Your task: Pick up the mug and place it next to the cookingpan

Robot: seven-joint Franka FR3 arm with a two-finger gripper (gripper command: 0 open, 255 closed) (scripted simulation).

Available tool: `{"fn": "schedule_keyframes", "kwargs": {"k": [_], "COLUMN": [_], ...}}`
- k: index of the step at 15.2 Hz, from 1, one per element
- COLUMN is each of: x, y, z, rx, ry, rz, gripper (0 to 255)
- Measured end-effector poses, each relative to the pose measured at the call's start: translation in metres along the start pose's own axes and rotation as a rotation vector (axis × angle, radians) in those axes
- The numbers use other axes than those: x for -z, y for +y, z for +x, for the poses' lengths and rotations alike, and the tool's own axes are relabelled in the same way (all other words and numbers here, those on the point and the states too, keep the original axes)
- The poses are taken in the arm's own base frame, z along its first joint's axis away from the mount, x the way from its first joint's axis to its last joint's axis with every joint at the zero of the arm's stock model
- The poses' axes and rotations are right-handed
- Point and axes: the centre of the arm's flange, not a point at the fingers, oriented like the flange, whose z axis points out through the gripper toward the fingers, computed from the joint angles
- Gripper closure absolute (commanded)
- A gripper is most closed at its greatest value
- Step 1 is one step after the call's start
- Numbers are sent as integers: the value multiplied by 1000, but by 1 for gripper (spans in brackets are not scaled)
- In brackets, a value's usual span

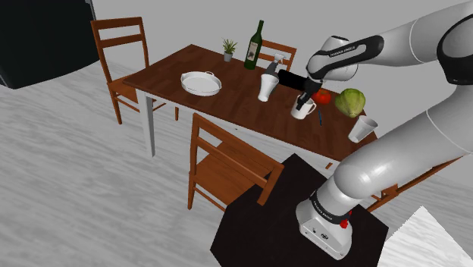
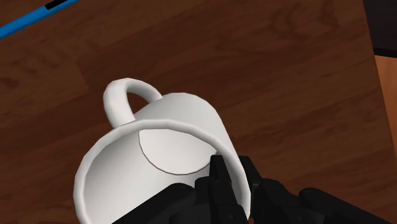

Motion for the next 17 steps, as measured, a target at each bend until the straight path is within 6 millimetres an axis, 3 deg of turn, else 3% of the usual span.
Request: {"fn": "schedule_keyframes", "kwargs": {"k": [17], "x": [88], "y": [6], "z": [4], "rx": [0], "ry": [0], "rz": [0], "gripper": [255]}}
